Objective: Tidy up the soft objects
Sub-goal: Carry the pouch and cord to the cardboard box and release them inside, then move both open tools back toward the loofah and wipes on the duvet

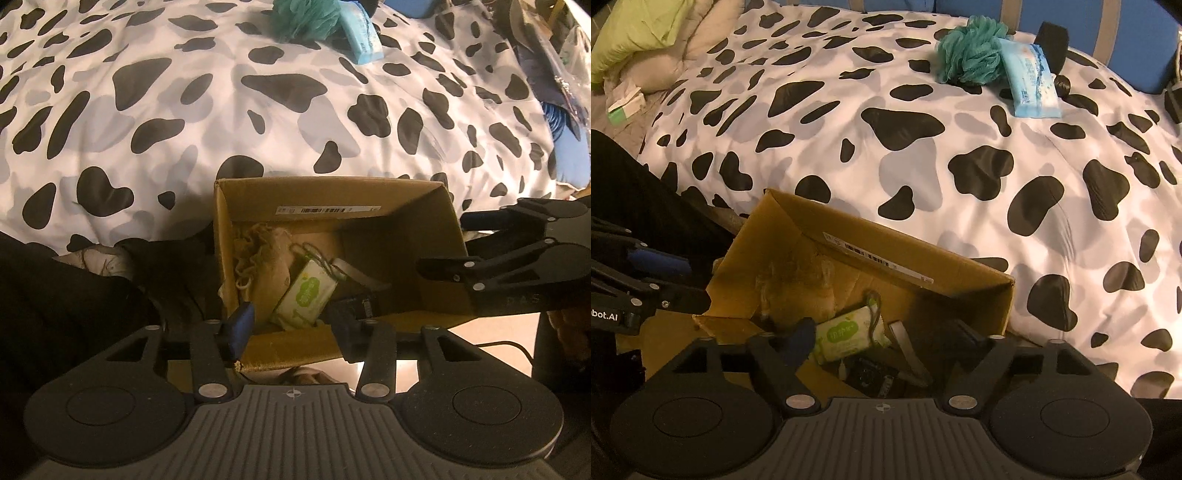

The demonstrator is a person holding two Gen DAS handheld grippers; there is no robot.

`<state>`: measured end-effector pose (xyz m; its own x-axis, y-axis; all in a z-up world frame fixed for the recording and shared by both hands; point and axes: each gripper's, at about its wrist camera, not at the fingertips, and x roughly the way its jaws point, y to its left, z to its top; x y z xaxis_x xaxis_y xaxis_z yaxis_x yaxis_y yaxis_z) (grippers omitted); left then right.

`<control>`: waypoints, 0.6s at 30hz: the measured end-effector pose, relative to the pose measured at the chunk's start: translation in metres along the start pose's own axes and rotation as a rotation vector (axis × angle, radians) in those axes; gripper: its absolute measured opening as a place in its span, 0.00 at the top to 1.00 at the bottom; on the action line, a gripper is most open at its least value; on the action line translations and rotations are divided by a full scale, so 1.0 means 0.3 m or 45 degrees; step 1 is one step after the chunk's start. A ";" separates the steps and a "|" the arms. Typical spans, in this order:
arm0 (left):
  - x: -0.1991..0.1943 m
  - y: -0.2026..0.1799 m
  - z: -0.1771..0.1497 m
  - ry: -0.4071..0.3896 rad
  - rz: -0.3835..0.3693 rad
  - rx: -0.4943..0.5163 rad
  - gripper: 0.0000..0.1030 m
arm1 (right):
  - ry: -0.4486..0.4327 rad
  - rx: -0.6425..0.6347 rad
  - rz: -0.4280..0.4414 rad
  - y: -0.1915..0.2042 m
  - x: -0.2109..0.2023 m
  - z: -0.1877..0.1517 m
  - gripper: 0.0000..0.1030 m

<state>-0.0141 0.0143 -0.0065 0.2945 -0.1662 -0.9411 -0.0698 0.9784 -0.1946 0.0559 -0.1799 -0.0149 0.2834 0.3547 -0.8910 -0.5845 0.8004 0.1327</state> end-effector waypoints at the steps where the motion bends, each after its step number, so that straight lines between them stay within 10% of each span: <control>1: 0.002 0.000 -0.001 0.003 0.003 0.000 0.56 | 0.004 0.002 -0.003 -0.001 0.001 0.002 0.14; 18: 0.012 0.002 0.004 0.016 0.019 0.003 0.53 | 0.036 -0.010 -0.043 0.002 0.016 0.005 0.00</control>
<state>-0.0120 0.0144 -0.0095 0.2817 -0.1528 -0.9473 -0.0719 0.9811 -0.1796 0.0580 -0.1770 -0.0184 0.2816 0.3132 -0.9070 -0.5810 0.8079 0.0986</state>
